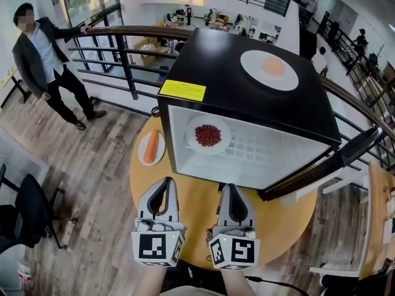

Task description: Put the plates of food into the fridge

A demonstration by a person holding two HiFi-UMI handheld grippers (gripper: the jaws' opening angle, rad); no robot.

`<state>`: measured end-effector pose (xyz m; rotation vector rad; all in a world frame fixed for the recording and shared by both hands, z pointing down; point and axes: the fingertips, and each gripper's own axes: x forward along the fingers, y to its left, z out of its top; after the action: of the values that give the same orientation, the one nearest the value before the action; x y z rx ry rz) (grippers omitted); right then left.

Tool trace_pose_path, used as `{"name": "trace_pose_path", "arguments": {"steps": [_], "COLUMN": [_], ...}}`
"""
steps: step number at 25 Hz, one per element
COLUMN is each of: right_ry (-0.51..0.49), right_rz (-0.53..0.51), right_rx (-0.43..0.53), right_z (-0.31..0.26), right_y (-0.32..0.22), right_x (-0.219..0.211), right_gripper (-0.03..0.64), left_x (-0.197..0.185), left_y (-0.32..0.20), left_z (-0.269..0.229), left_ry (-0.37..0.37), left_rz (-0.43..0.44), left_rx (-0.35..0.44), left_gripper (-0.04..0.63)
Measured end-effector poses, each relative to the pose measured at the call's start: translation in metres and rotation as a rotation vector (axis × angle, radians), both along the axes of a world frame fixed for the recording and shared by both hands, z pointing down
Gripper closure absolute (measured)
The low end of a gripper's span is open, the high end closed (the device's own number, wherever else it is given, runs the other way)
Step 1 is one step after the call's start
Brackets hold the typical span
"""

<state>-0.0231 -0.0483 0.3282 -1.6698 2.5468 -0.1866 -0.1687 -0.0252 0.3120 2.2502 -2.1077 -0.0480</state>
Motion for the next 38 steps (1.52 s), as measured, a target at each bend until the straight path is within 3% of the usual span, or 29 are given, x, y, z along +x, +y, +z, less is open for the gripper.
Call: {"name": "trace_pose_path", "arguments": {"steps": [4,10,15,23,32,38], "right_ry": [-0.024,-0.057,-0.065,0.002,0.045,0.100], "right_rz": [-0.075,-0.218,-0.301,-0.291,-0.153,-0.098], "right_rx": [-0.027,-0.070,-0.104,-0.112,-0.182,-0.248], "right_z": [0.009,0.024,0.032,0.047,0.074,0.106], "right_y": [0.005,0.013,0.019,0.006,-0.030,-0.060], "right_x": [-0.019,-0.055,-0.086,-0.121,-0.196,-0.243], "right_gripper": [0.595,0.595,0.595,0.595,0.595,0.595], "left_x": [-0.029,-0.086,-0.114,-0.152,-0.230,-0.280], "left_y": [0.018,0.061,0.084,0.066,-0.002,-0.037], "left_z": [0.010,0.023,0.032,0.056,0.089,0.117], "left_ry": [0.002,-0.015,-0.003,0.067,0.168,0.289], "left_rz": [-0.081,-0.272,-0.346,-0.326,-0.171,-0.101], "left_rx": [-0.036,-0.082,-0.114,-0.144,-0.221,-0.271], "left_gripper": [0.588,0.588,0.588,0.587,0.586,0.588]}}
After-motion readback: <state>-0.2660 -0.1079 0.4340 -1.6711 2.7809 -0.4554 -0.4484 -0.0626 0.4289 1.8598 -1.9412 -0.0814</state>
